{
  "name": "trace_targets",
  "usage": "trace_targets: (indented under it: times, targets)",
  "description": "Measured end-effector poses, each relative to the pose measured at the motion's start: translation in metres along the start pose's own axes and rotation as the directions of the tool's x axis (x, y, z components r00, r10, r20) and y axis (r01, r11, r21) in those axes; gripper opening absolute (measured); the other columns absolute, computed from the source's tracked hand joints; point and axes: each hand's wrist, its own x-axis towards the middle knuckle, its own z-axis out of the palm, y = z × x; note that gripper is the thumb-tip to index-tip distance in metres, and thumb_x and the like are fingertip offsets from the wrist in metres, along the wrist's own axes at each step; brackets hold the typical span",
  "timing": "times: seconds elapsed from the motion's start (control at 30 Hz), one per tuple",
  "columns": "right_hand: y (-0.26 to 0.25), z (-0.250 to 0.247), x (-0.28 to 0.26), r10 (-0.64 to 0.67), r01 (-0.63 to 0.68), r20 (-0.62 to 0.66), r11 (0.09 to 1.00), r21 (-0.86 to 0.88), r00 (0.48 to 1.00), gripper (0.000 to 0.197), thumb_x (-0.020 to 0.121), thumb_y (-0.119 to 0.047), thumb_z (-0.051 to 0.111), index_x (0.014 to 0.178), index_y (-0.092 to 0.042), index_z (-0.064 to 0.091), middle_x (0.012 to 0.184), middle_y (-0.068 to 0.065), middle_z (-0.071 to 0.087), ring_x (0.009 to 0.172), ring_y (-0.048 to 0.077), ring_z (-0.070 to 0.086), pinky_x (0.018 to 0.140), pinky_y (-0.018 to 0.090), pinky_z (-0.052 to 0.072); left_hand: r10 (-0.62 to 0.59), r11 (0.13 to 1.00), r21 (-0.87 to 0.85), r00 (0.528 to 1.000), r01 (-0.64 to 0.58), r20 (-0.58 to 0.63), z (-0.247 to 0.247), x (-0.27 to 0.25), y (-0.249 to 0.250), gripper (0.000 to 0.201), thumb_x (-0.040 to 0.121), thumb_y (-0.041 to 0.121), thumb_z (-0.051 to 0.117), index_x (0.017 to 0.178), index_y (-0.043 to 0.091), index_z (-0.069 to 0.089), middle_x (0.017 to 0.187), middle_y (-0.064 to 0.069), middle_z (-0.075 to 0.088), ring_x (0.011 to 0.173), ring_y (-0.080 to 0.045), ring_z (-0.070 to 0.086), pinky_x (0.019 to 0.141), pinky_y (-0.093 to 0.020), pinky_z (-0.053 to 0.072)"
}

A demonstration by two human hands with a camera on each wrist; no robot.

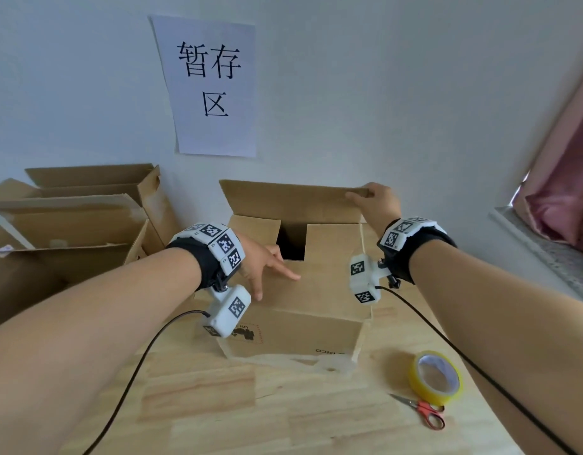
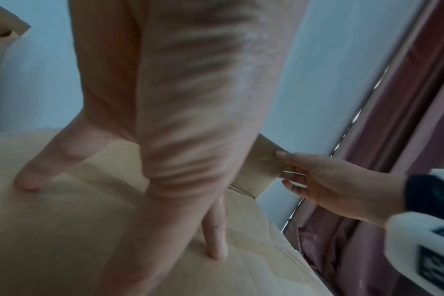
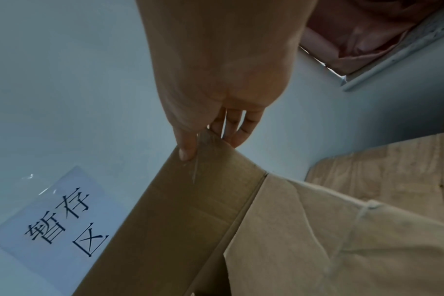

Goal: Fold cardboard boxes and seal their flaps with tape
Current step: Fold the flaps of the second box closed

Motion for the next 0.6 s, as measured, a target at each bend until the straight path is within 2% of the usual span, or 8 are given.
trace_targets:
  times: [0.13, 0.23, 0.27, 0.33, 0.43, 0.47, 0.53, 0.6]
  targets:
    - [0.001, -0.004, -0.018, -0.033, 0.036, 0.046, 0.997, -0.062, 0.998, 0.011, 0.087, -0.012, 0.060, 0.094, -0.008, 0.068, 0.081, 0.000, 0.060, 0.080, 0.017, 0.054, 0.070, 0.025, 0.041, -0.002, 0.999, -0.041, 1.000, 0.001, -0.031, 0.005, 0.000, -0.003, 0.081, 0.081, 0.022, 0.074, 0.141, 0.051, 0.028, 0.141, 0.008, 0.021, 0.132, -0.012, 0.024, 0.075, -0.011, 0.035]
    - [0.005, -0.004, -0.034, -0.009, 0.022, 0.117, 0.993, -0.116, 0.993, 0.012, 0.086, -0.005, 0.060, 0.094, -0.008, 0.069, 0.092, 0.004, 0.064, 0.092, 0.018, 0.059, 0.078, 0.025, 0.045, 0.006, 0.998, -0.057, 0.999, -0.009, -0.052, 0.011, 0.000, -0.004, 0.081, 0.080, 0.022, 0.075, 0.141, 0.051, 0.028, 0.140, 0.008, 0.022, 0.131, -0.012, 0.026, 0.070, -0.009, 0.035]
    - [0.006, -0.004, -0.039, 0.009, 0.013, 0.147, 0.989, -0.147, 0.989, 0.014, 0.085, -0.004, 0.061, 0.096, -0.008, 0.069, 0.095, 0.005, 0.064, 0.094, 0.019, 0.059, 0.080, 0.025, 0.045, 0.008, 0.999, -0.053, 0.999, -0.010, -0.053, 0.012, 0.000, -0.004, 0.082, 0.080, 0.024, 0.075, 0.141, 0.052, 0.028, 0.140, 0.008, 0.022, 0.132, -0.013, 0.026, 0.075, -0.011, 0.036]
    - [0.007, -0.005, -0.046, 0.063, -0.017, 0.213, 0.977, -0.211, 0.975, 0.020, 0.085, -0.006, 0.062, 0.103, -0.009, 0.069, 0.106, 0.006, 0.064, 0.096, 0.018, 0.058, 0.081, 0.024, 0.044, 0.009, 1.000, -0.028, 0.999, -0.010, -0.050, 0.012, 0.000, -0.004, 0.082, 0.079, 0.027, 0.075, 0.140, 0.054, 0.027, 0.142, 0.009, 0.021, 0.134, -0.013, 0.024, 0.092, -0.020, 0.036]
    - [0.010, -0.006, -0.059, 0.168, -0.095, 0.299, 0.965, -0.244, 0.939, 0.027, 0.087, -0.017, 0.062, 0.113, -0.010, 0.067, 0.116, 0.006, 0.064, 0.107, 0.021, 0.059, 0.086, 0.025, 0.043, 0.006, 1.000, -0.006, 0.999, -0.006, -0.049, 0.014, 0.001, -0.004, 0.082, 0.079, 0.028, 0.076, 0.140, 0.053, 0.027, 0.145, 0.008, 0.020, 0.136, -0.014, 0.022, 0.104, -0.027, 0.031]
    - [0.012, -0.006, -0.064, 0.194, -0.108, 0.318, 0.958, -0.266, 0.928, 0.028, 0.089, -0.022, 0.061, 0.113, -0.009, 0.066, 0.118, 0.009, 0.064, 0.110, 0.024, 0.059, 0.087, 0.027, 0.044, 0.004, 1.000, -0.009, 0.999, -0.004, -0.046, 0.014, 0.000, -0.004, 0.082, 0.079, 0.027, 0.076, 0.140, 0.053, 0.028, 0.146, 0.009, 0.020, 0.136, -0.014, 0.022, 0.108, -0.030, 0.029]
    - [0.019, -0.007, -0.074, 0.218, -0.123, 0.321, 0.948, -0.292, 0.922, 0.030, 0.092, -0.022, 0.057, 0.116, -0.007, 0.065, 0.121, 0.010, 0.063, 0.109, 0.026, 0.059, 0.078, 0.026, 0.045, 0.000, 1.000, -0.023, 0.999, -0.001, -0.036, 0.016, 0.000, -0.006, 0.083, 0.079, 0.027, 0.075, 0.141, 0.053, 0.027, 0.147, 0.011, 0.019, 0.137, -0.015, 0.021, 0.110, -0.033, 0.025]
    - [0.027, -0.006, -0.084, 0.234, -0.146, 0.325, 0.951, -0.273, 0.916, 0.033, 0.093, -0.014, 0.053, 0.125, -0.012, 0.061, 0.121, 0.006, 0.060, 0.098, 0.020, 0.060, 0.071, 0.021, 0.045, -0.001, 0.999, -0.036, 0.999, 0.000, -0.038, 0.017, -0.002, -0.007, 0.082, 0.079, 0.027, 0.074, 0.142, 0.052, 0.027, 0.147, 0.012, 0.019, 0.138, -0.015, 0.020, 0.110, -0.034, 0.023]
